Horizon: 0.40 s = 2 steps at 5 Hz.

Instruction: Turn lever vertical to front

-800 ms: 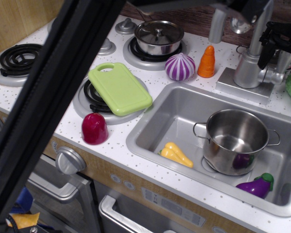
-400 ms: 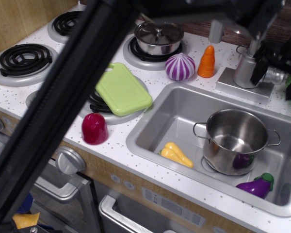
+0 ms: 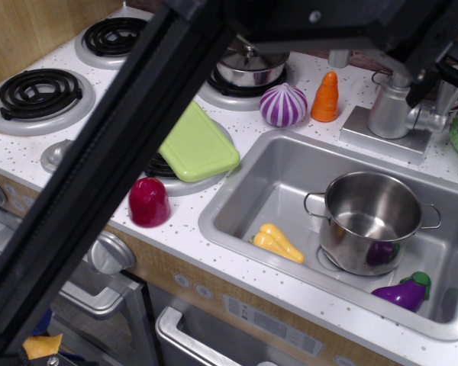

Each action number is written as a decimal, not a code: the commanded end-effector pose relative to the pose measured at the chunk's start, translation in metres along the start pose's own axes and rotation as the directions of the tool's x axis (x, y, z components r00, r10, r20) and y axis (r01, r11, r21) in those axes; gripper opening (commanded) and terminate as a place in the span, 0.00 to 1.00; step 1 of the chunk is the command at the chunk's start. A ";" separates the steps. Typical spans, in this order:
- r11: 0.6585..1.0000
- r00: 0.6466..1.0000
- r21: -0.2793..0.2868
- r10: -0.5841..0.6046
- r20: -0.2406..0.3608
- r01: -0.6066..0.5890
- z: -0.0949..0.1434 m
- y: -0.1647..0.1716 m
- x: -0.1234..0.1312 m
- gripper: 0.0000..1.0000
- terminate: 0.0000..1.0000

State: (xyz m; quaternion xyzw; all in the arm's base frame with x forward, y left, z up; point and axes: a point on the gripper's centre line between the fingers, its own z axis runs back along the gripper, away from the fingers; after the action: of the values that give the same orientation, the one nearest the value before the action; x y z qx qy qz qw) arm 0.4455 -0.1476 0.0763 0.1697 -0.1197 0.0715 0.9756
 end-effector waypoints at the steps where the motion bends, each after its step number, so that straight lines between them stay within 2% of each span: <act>1: 0.999 0.983 -0.039 0.036 0.179 -0.030 0.028 0.007 0.025 1.00 0.00; 2: 0.999 0.979 -0.052 0.025 0.204 -0.015 0.025 0.009 0.033 1.00 0.00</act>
State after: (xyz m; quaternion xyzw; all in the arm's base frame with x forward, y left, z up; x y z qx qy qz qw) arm 0.4703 -0.1435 0.0693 0.1586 -0.1913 0.0461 0.9675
